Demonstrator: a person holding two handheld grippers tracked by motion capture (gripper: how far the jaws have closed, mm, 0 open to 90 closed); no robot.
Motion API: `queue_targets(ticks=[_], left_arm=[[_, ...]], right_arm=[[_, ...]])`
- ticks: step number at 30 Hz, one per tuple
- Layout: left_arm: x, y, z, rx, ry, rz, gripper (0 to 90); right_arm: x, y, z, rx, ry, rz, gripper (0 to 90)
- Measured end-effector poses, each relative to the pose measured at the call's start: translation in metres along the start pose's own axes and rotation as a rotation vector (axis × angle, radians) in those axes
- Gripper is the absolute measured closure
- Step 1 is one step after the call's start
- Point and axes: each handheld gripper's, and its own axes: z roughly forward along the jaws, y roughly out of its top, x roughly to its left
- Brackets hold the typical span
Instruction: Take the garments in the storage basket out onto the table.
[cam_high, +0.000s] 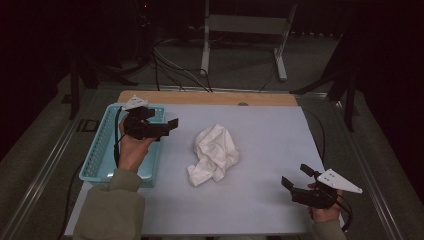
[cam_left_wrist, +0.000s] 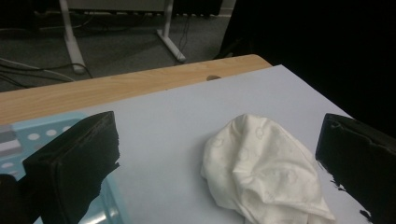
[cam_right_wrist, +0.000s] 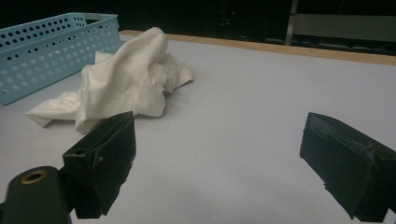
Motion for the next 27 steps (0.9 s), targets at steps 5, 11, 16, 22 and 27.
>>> queue_targets(ticks=[5,11,16,22,27], left_arm=[[0.004,-0.003,-0.009,-0.007,0.012,0.017,0.1],[0.008,-0.007,-0.018,-0.022,0.016,0.023,0.1],[0.015,-0.012,-0.031,-0.048,0.030,0.027,0.1],[0.021,-0.021,-0.043,-0.064,0.055,0.037,0.1],[0.025,-0.028,-0.052,-0.073,0.067,0.037,0.1]], right_arm=[[0.000,0.000,0.000,-0.002,0.000,0.005,10.9],[-0.001,0.000,-0.001,-0.003,0.000,0.010,10.9],[-0.001,0.000,-0.001,-0.004,0.000,0.012,10.9],[-0.001,0.000,-0.001,-0.007,0.001,0.014,10.9],[-0.002,0.000,-0.001,-0.008,0.000,0.015,10.9]])
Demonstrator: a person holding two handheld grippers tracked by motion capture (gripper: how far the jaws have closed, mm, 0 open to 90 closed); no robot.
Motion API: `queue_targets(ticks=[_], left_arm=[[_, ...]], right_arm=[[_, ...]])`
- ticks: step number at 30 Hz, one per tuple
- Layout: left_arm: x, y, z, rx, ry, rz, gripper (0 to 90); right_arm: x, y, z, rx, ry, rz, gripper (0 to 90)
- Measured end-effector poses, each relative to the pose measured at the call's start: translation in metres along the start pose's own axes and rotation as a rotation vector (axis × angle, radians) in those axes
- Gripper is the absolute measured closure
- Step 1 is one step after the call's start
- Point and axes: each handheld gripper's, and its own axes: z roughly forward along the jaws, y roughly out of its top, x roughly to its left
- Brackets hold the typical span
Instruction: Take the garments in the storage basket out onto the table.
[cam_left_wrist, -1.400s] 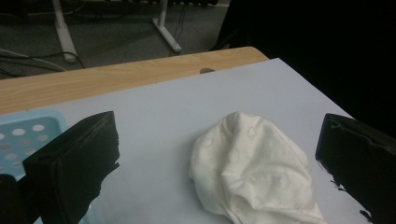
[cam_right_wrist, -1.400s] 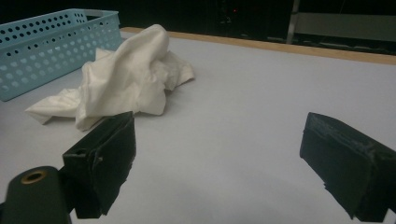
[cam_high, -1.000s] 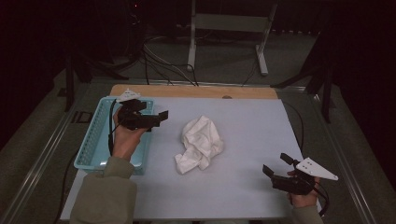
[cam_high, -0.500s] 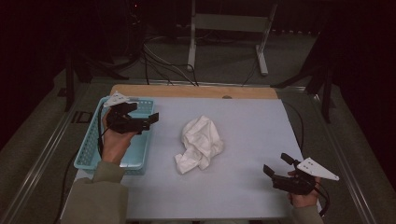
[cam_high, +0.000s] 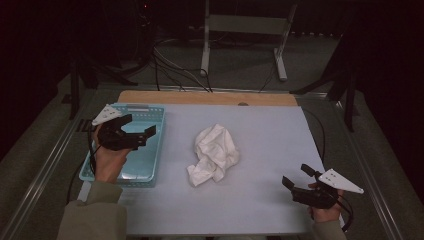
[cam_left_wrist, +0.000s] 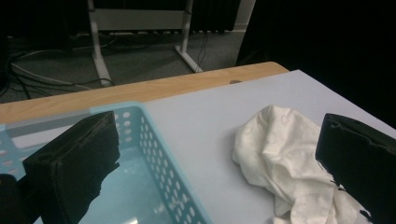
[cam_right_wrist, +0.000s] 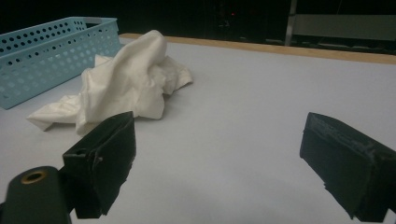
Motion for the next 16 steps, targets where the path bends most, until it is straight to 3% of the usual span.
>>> queue_targets(ticks=[7,16], left_arm=[[0.001,-0.009,-0.007,0.002,0.024,0.019,0.1],[0.007,-0.025,-0.015,0.001,0.042,-0.011,0.1]], right_arm=[[0.000,0.000,0.000,-0.003,-0.001,0.002,10.9],[0.000,0.000,-0.001,-0.006,-0.001,0.006,10.9]])
